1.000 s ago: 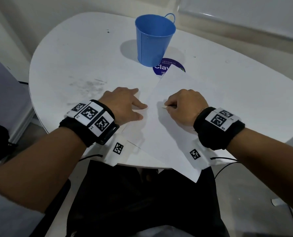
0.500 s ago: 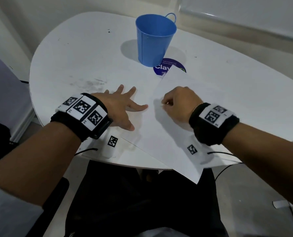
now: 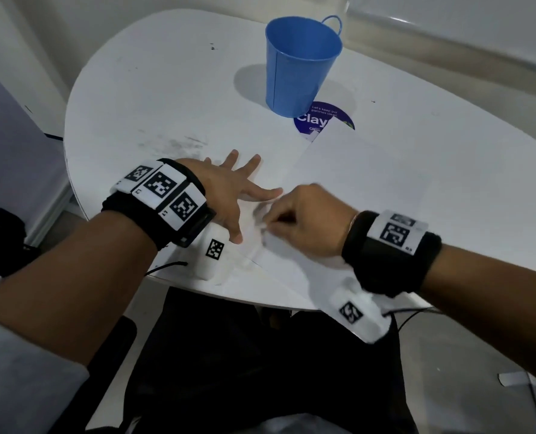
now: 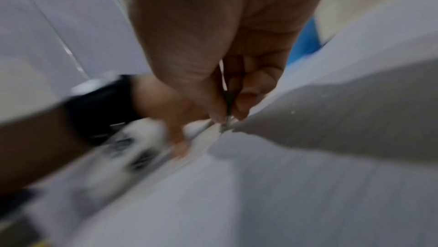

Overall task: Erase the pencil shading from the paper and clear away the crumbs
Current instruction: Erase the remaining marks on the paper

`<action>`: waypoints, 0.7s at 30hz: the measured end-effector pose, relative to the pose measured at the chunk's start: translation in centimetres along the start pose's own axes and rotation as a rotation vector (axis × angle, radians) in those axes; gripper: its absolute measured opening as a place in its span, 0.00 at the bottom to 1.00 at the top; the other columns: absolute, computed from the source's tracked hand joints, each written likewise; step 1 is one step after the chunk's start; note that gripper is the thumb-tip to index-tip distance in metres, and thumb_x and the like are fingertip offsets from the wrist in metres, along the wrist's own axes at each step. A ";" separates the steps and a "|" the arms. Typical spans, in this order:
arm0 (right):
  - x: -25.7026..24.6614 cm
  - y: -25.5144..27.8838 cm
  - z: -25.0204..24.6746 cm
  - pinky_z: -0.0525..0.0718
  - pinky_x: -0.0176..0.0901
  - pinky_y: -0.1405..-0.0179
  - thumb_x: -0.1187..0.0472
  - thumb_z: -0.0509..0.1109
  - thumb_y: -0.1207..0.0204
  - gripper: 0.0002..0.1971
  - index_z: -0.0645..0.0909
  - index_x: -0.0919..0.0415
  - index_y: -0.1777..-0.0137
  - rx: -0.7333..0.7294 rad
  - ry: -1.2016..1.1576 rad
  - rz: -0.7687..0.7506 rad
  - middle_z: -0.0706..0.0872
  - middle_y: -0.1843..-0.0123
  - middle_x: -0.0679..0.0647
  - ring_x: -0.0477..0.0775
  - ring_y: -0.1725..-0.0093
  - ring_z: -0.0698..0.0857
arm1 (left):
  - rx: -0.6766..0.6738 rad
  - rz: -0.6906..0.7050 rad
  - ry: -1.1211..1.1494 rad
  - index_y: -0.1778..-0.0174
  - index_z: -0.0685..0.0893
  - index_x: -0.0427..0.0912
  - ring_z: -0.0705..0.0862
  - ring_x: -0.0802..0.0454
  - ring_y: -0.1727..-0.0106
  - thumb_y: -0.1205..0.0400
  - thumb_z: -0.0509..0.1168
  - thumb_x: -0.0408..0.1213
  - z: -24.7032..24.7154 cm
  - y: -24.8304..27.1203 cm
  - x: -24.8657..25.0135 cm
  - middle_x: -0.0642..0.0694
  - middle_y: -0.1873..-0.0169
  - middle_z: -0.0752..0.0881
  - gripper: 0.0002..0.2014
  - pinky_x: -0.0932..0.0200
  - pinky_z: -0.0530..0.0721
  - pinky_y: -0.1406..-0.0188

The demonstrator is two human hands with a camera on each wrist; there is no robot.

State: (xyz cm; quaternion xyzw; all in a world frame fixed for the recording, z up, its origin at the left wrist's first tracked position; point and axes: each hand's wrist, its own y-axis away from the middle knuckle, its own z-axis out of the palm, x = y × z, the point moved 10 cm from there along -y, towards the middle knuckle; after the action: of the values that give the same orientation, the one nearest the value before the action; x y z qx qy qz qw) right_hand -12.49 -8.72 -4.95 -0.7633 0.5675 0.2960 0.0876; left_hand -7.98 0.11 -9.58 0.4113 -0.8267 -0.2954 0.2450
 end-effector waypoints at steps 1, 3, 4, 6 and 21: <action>0.8 -0.3 -0.9 0.82 0.29 0.42 0.63 0.73 0.23 0.08 0.93 0.53 0.49 0.058 -0.012 0.032 0.91 0.48 0.38 0.32 0.53 0.87 | -0.004 0.000 0.000 0.20 0.41 0.82 0.21 0.47 0.17 0.26 0.79 0.52 0.0 0.0 0.0 0.55 0.16 0.23 0.55 0.31 0.34 0.15; 0.4 -0.3 -0.6 0.84 0.38 0.44 0.62 0.72 0.23 0.08 0.93 0.51 0.52 0.035 0.012 0.012 0.93 0.50 0.42 0.39 0.54 0.88 | -0.004 -0.001 -0.009 0.20 0.41 0.82 0.21 0.47 0.16 0.26 0.79 0.52 0.1 0.1 0.0 0.55 0.16 0.23 0.55 0.31 0.35 0.15; -0.8 0.0 0.5 0.84 0.38 0.48 0.62 0.73 0.23 0.08 0.93 0.51 0.53 -0.031 0.041 -0.040 0.93 0.54 0.43 0.40 0.58 0.86 | -0.001 -0.002 -0.016 0.19 0.41 0.82 0.22 0.46 0.16 0.26 0.79 0.52 0.0 0.1 0.1 0.54 0.16 0.23 0.55 0.32 0.35 0.15; -2.1 0.4 2.1 0.83 0.36 0.53 0.61 0.73 0.23 0.06 0.92 0.52 0.54 -0.112 0.057 -0.096 0.92 0.57 0.43 0.41 0.61 0.85 | 0.002 -0.001 -0.028 0.18 0.42 0.80 0.22 0.46 0.16 0.26 0.79 0.51 -0.1 0.2 0.2 0.54 0.16 0.23 0.56 0.32 0.35 0.15; -2.0 0.1 2.2 0.83 0.33 0.52 0.61 0.73 0.22 0.06 0.93 0.54 0.52 -0.142 0.031 -0.049 0.90 0.56 0.37 0.41 0.57 0.87 | -0.006 -0.009 -0.053 0.19 0.40 0.80 0.22 0.44 0.16 0.28 0.81 0.51 -0.1 0.0 0.2 0.53 0.16 0.23 0.59 0.30 0.37 0.15</action>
State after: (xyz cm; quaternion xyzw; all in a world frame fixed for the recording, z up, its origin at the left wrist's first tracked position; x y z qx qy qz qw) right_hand -13.76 -6.11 -5.64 -0.7859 0.5274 0.3213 0.0317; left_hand -8.01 -0.06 -9.51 0.4063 -0.8301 -0.3099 0.2232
